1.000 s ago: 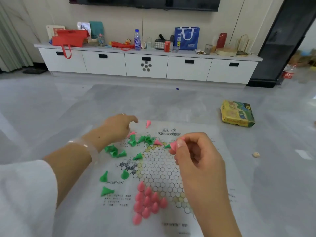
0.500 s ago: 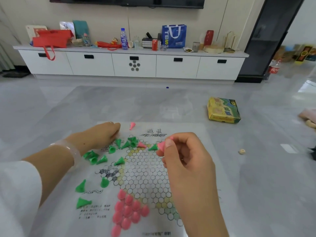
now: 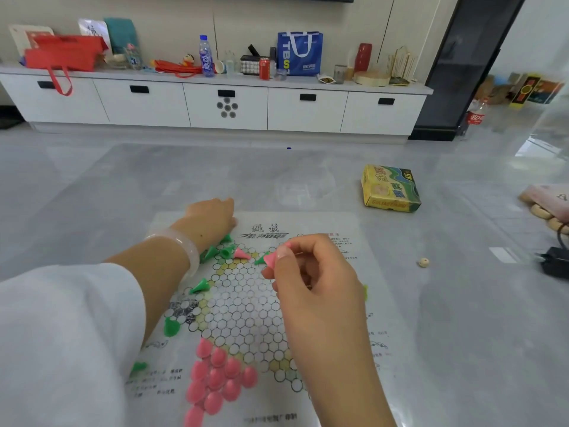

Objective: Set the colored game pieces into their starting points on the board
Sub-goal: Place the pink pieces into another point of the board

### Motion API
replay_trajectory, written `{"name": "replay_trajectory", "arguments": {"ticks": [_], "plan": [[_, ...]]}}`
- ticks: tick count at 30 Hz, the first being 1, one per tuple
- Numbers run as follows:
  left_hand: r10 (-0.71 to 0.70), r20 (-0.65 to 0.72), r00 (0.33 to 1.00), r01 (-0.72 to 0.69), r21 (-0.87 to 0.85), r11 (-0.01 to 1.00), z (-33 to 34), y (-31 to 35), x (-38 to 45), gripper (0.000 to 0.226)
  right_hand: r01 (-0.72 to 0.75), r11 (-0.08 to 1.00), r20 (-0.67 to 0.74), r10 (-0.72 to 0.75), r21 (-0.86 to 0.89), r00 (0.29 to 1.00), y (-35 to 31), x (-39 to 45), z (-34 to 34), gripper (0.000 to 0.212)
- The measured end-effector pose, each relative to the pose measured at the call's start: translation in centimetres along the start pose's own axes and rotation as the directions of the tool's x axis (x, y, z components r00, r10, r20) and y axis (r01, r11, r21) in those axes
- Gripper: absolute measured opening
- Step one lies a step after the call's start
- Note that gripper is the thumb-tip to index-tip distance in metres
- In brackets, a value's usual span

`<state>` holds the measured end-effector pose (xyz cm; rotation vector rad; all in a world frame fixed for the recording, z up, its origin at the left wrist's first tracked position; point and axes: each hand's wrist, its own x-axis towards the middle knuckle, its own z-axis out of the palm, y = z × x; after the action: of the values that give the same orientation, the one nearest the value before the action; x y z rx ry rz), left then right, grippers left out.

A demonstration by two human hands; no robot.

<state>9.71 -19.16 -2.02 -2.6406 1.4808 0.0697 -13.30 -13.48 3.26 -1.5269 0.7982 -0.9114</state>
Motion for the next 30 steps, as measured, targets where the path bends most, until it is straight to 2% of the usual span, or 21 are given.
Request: {"name": "replay_trajectory", "arguments": {"ticks": [4,8,11,13,15,18,21,26,30], "plan": [[-0.035,0.017,0.999,0.038,-0.158,0.987,0.8,-0.7,0.0,0.010,-0.010,1.000,-0.010,0.010,0.004,1.000,-0.1,0.2,-0.2,0.010],[0.007,0.006,1.000,-0.006,-0.208,0.978,0.6,-1.2,-0.5,0.006,-0.018,1.000,-0.028,0.019,0.025,0.999,-0.2,0.1,-0.2,0.008],[0.056,-0.060,0.997,-0.073,-0.335,0.939,-0.1,-1.2,-1.4,0.004,-0.028,0.999,-0.041,0.029,0.029,0.999,-0.3,0.1,-0.2,0.008],[0.101,-0.148,0.984,-0.149,-0.362,0.920,-0.8,-0.8,-2.2,0.014,-0.056,0.997,-0.034,0.057,0.044,0.998,-0.3,0.2,-0.3,0.008],[0.195,-0.173,0.965,-0.237,-0.272,0.933,-1.3,-0.1,-3.2,0.027,-0.127,0.986,-0.017,0.130,0.104,0.991,-0.3,0.4,-0.5,0.008],[0.334,-0.125,0.934,-0.345,-0.073,0.936,-0.7,0.5,-4.7,0.030,-0.231,0.946,-0.005,0.239,0.227,0.971,-0.2,0.6,-0.6,0.007],[0.404,-0.092,0.910,-0.397,0.082,0.914,-0.1,0.7,-5.3,0.033,-0.249,0.937,-0.024,0.262,0.246,0.965,-0.1,0.7,-0.6,0.007],[0.365,0.040,0.930,-0.361,0.279,0.890,-0.2,0.9,-5.6,0.036,-0.248,0.941,-0.030,0.262,0.232,0.965,0.1,0.9,-0.5,0.007],[0.337,0.023,0.941,-0.329,0.293,0.898,-0.3,1.2,-5.9,0.036,-0.256,0.941,-0.017,0.266,0.219,0.964,0.0,0.8,-0.3,0.008]]}}
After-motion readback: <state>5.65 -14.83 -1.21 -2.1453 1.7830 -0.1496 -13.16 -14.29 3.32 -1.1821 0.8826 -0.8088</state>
